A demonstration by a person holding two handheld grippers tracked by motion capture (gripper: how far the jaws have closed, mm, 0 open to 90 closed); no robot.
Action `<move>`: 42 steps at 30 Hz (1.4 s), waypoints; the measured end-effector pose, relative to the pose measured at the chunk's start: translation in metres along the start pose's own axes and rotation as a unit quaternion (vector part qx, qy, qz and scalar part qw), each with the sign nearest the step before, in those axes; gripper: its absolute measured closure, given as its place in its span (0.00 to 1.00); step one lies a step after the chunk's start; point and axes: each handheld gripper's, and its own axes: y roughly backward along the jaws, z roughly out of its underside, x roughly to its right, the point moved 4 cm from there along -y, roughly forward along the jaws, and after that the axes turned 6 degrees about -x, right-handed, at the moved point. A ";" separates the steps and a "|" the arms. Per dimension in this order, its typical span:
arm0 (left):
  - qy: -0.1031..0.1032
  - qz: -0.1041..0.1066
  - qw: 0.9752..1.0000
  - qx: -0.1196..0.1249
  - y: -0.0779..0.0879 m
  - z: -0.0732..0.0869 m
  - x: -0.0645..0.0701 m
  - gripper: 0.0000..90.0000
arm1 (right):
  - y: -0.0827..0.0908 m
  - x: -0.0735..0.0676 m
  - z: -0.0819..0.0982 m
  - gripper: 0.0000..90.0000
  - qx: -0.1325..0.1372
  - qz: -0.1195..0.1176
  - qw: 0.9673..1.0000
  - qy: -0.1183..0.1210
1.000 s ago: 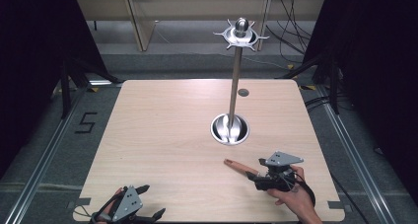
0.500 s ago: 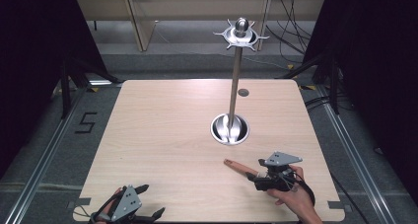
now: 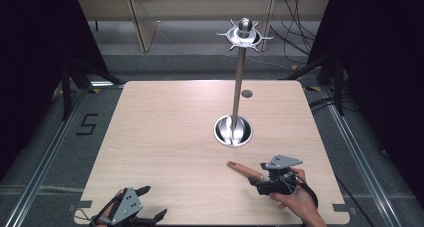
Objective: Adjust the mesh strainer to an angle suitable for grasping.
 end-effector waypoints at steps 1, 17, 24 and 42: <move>-0.001 0.002 1.000 -0.001 0.000 0.000 0.000 0.17 | -0.001 0.000 0.000 0.34 0.001 0.000 1.000 0.005; -0.002 -0.002 1.000 0.003 0.000 0.000 0.000 0.17 | -0.012 0.004 0.002 0.35 -0.040 0.014 0.999 0.008; 0.003 0.006 1.000 -0.002 0.000 0.000 0.001 0.17 | -0.017 0.002 0.002 0.39 -0.062 0.003 0.998 0.022; -0.008 0.007 1.000 0.000 -0.002 -0.001 0.001 0.17 | -0.022 0.009 0.002 0.70 -0.091 0.013 0.995 0.030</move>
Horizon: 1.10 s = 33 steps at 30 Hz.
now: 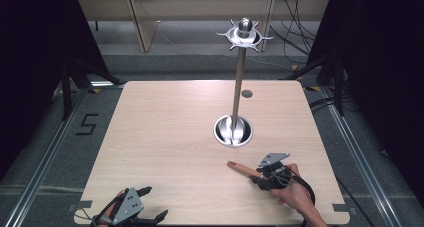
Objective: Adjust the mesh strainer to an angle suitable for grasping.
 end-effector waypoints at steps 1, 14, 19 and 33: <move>0.000 0.001 1.000 0.000 0.000 0.000 0.000 0.17 | 0.002 0.000 0.001 0.72 -0.010 -0.005 1.000 0.011; 0.013 0.004 1.000 -0.001 0.001 0.000 0.001 0.17 | 0.022 0.006 -0.005 0.77 0.065 0.007 0.998 -0.026; 0.007 -0.001 1.000 -0.002 0.001 0.001 0.000 0.17 | 0.035 0.008 -0.009 0.77 0.116 -0.009 0.992 -0.045; 0.026 0.007 1.000 0.010 0.001 0.000 0.000 0.17 | 0.049 0.001 -0.026 0.77 0.225 -0.055 0.969 -0.081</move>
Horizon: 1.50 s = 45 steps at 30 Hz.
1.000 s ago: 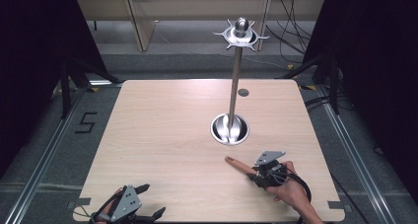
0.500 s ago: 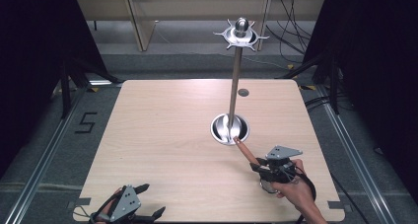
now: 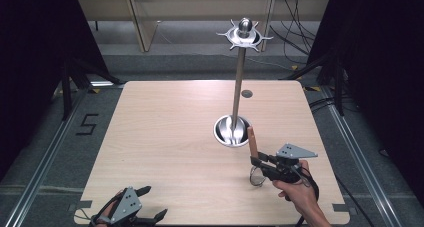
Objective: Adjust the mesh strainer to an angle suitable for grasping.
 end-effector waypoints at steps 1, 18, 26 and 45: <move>0.005 0.003 1.000 0.001 0.000 0.000 0.001 0.17 | 0.000 0.001 -0.001 0.77 -0.002 0.006 1.000 0.007; -0.008 -0.002 1.000 -0.001 0.003 0.001 -0.004 0.17 | 0.017 -0.001 -0.043 0.77 0.064 0.011 0.998 0.002; 0.005 -0.005 1.000 -0.002 0.002 0.002 -0.002 0.17 | 0.020 0.004 -0.076 0.77 0.095 0.028 0.995 0.010; -0.014 0.002 1.000 -0.007 0.001 0.000 -0.004 0.17 | 0.041 0.010 -0.144 0.77 0.140 0.031 0.989 0.018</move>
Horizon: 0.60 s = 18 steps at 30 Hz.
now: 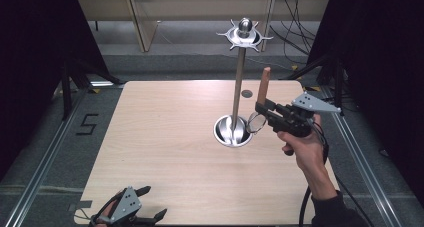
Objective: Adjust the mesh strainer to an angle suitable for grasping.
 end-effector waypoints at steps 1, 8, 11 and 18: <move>0.007 0.001 1.000 0.000 0.000 0.000 0.001 0.17 | 0.000 -0.001 -0.004 0.77 0.002 0.003 1.000 -0.006; 0.013 0.000 1.000 -0.011 0.000 0.002 0.000 0.17 | -0.001 -0.003 -0.031 0.77 0.009 0.009 1.000 0.022; 0.016 0.003 1.000 -0.002 0.000 0.000 0.002 0.17 | -0.006 -0.006 -0.036 0.77 0.003 0.006 1.000 0.005; -0.001 0.001 1.000 -0.002 -0.001 0.000 0.000 0.17 | -0.018 -0.006 -0.042 0.77 -0.005 0.020 1.000 -0.007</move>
